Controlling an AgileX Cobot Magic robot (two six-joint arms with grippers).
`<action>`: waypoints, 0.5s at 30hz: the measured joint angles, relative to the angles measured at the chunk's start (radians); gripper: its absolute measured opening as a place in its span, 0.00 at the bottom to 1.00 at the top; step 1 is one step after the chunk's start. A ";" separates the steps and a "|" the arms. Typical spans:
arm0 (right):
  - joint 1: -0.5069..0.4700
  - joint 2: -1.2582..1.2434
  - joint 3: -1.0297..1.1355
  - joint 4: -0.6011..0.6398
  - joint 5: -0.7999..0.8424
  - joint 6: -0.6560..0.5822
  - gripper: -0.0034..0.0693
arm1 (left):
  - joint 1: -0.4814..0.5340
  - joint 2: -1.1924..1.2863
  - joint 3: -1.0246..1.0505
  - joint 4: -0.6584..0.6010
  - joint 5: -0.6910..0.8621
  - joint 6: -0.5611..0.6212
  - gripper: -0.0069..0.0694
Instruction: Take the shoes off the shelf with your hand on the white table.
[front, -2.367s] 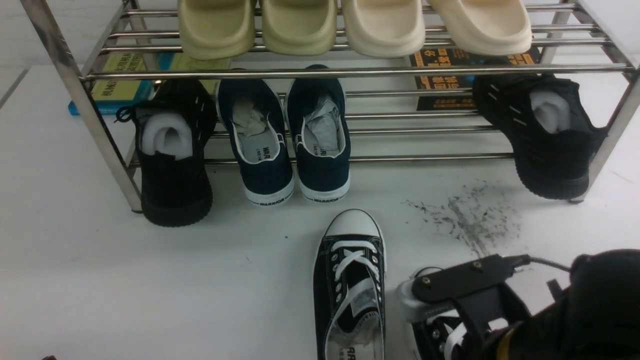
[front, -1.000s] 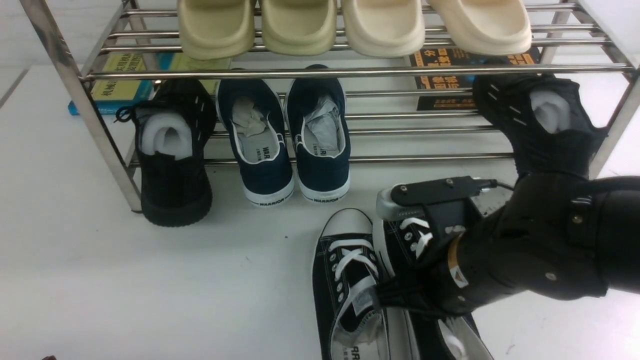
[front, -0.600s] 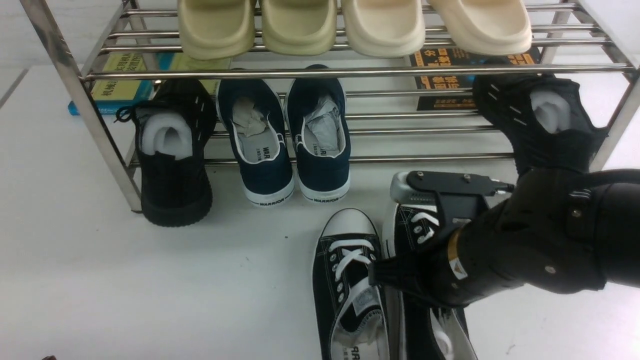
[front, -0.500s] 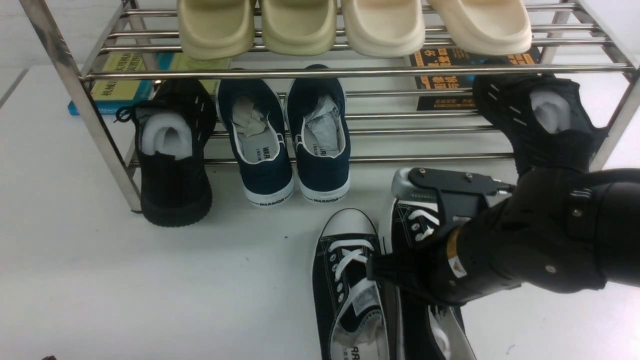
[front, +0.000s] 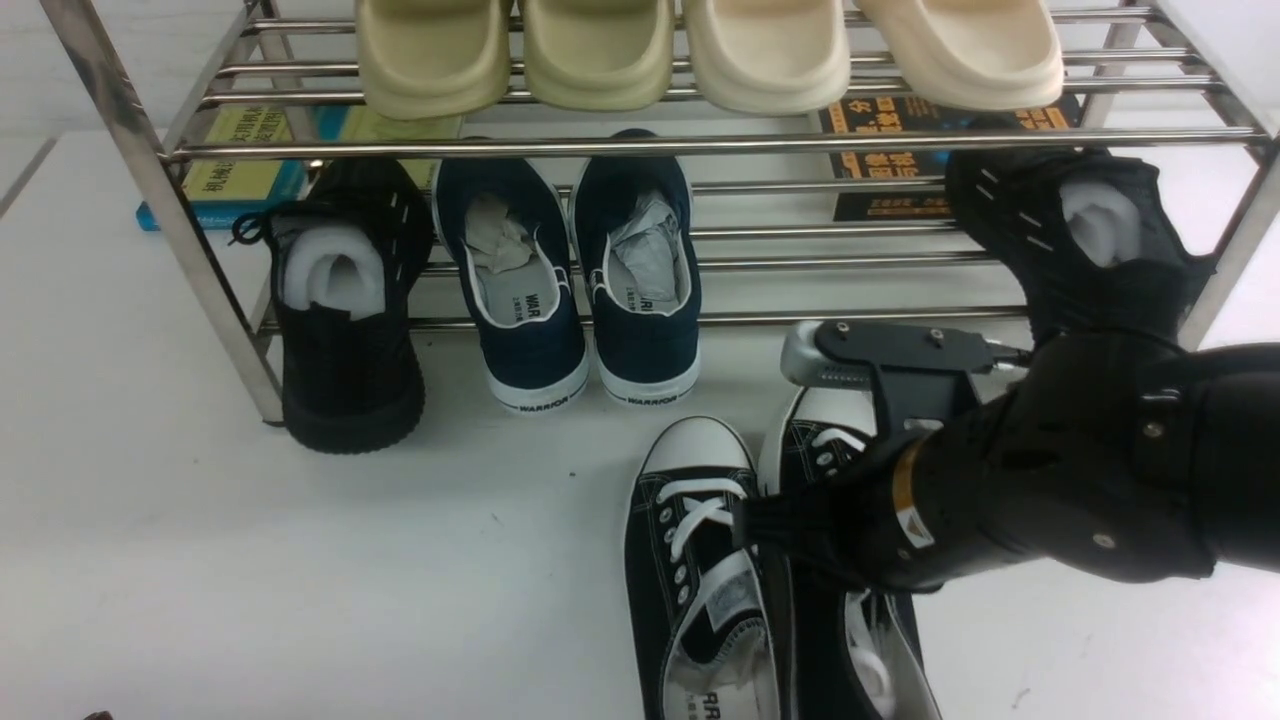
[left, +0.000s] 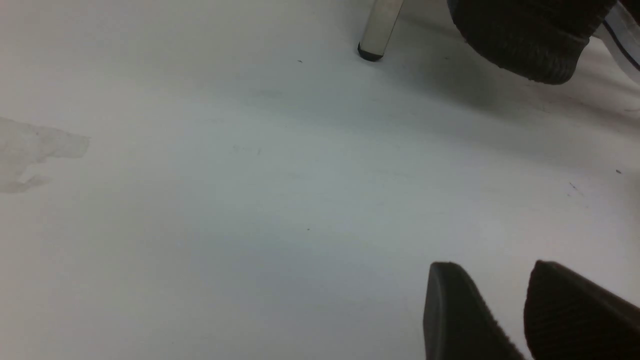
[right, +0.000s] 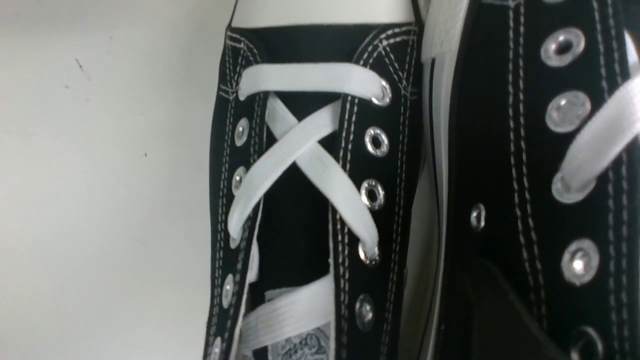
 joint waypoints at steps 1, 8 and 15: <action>0.000 0.000 0.000 0.000 0.000 0.000 0.27 | 0.000 0.000 0.000 0.000 0.000 0.000 0.41; 0.000 0.000 0.000 -0.010 0.007 -0.037 0.08 | 0.000 0.000 0.000 0.001 0.000 0.000 0.41; 0.000 -0.024 0.000 -0.028 0.080 -0.047 0.06 | 0.000 0.000 0.000 0.000 0.000 0.000 0.41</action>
